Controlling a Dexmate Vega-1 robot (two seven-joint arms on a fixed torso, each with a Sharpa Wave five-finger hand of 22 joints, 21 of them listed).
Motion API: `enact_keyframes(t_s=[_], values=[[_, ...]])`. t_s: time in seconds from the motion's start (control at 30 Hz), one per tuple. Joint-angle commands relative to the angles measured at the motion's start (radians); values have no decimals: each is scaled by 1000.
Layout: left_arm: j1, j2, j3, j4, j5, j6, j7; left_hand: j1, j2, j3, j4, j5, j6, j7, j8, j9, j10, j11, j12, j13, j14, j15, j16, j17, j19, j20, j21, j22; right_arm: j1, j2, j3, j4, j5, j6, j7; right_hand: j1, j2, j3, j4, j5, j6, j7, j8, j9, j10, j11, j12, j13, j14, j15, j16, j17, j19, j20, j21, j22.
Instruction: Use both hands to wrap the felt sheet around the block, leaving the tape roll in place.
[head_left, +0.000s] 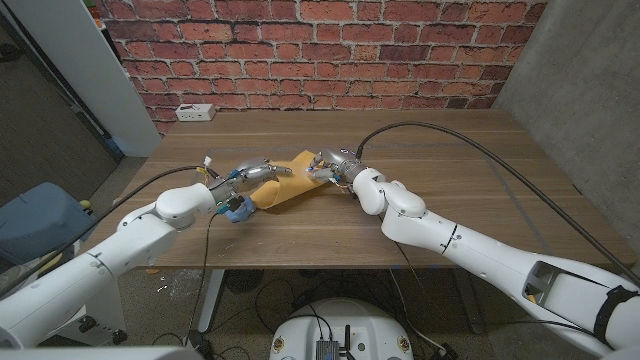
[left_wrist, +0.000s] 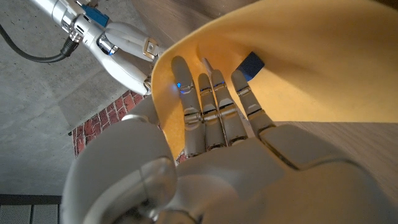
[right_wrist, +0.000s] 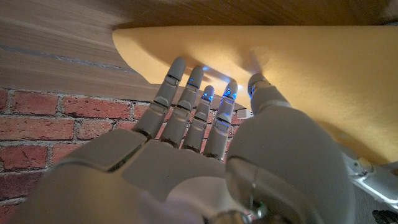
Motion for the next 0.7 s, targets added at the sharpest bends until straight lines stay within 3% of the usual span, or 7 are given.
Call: enact_keyframes(t_s=[0.03, 0.17, 0.33, 0.5, 0.7], values=[[116, -5, -77, -4, 41, -124, 147, -121, -61, -94, 29, -127, -43, -6, -25, -20, -55, -23, 0, 26, -34, -14, 10, 13, -13, 27, 11, -17, 48, 47, -30, 90, 6, 71, 7, 2, 11, 1, 3, 7, 1, 1, 1, 2, 10, 0, -1, -1, 17, -90, 7, 0, 7, -2, 7, 5], [166, -28, -114, -1, 74, -179, 227, -215, -116, -166, 45, -184, -172, -36, -63, -20, -114, -44, 10, 64, -74, -21, 20, 41, -39, 39, 4, -37, 67, 62, -42, 114, 2, 77, 23, 4, 10, 2, 1, 8, 3, 0, 2, 2, 12, 1, -1, -1, 20, -92, 5, -4, 7, -3, 8, 5], [209, -93, -155, 26, 99, -276, 310, -262, -123, -196, 58, -184, -267, -46, -86, -7, -156, -43, 21, 95, -89, -24, 28, 67, -56, 45, 0, -46, 86, 76, -59, 136, -14, 65, 38, 5, 10, 0, -2, 9, 4, 0, 2, 2, 16, -2, 0, -1, 19, -92, 4, -6, 3, -4, 7, 5], [222, -184, -180, 69, 154, -387, 395, -286, -105, -207, 67, -178, -296, -58, -86, 4, -158, -45, 47, 126, -55, -21, 57, 99, -44, 43, 6, -52, 93, 82, -62, 146, -16, 60, 41, 7, 10, -2, -4, 10, 4, 1, 3, 2, 15, -2, -1, -2, 18, -91, 3, -8, -3, -3, 5, 5], [206, -303, -196, 136, 217, -491, 489, -302, -46, -207, 76, -174, -293, -66, -90, -5, -133, -45, 103, 182, 11, -11, 124, 171, -1, 33, 25, -57, 93, 83, -56, 148, -5, 77, 32, 6, 13, -7, -4, 11, 7, 0, 4, 2, 19, 2, 0, -2, 16, -88, 6, -5, -9, -3, 4, 5]])
